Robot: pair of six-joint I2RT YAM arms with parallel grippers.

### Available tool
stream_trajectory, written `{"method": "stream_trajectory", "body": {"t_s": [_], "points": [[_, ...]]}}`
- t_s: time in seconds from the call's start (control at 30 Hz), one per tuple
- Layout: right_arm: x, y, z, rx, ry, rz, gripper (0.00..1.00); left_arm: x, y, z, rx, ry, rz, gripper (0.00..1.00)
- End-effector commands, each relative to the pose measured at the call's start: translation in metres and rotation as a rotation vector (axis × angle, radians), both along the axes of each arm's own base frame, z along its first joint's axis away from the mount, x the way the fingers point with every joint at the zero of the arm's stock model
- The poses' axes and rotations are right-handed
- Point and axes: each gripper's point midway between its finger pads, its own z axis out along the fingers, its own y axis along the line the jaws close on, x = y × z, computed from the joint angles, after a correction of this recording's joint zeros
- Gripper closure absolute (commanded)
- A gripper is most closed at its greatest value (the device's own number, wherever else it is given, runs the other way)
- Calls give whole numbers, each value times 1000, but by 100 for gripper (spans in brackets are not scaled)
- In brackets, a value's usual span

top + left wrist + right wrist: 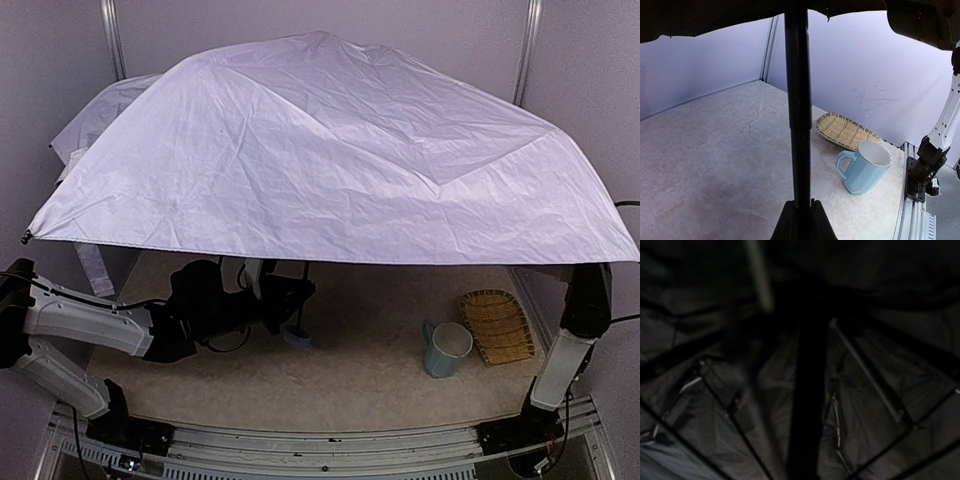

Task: Put away the umbrella

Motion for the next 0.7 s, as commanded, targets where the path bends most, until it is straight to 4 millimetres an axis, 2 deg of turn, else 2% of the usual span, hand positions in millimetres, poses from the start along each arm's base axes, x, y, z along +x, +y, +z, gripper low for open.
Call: {"method": "stream_trajectory", "body": {"t_s": [0.0, 0.2, 0.33, 0.4, 0.47, 0.67], "points": [[-3, -2, -3, -17, -4, -48, 55, 3, 0, 46, -83, -111, 16, 100], [-1, -5, -8, -37, 10, -77, 55, 5, 1, 48, -89, -114, 24, 100], [-7, -10, -3, -28, -11, -79, 73, 7, 1, 47, -77, -117, 27, 100], [-10, -14, 0, -27, -20, -83, 76, 8, 2, 45, -74, -113, 31, 100], [-13, -18, 4, -22, -30, -88, 75, 9, 3, 44, -71, -111, 33, 100], [-15, -27, 8, -16, -31, -109, 57, 10, 6, 43, -72, -109, 43, 100]]}}
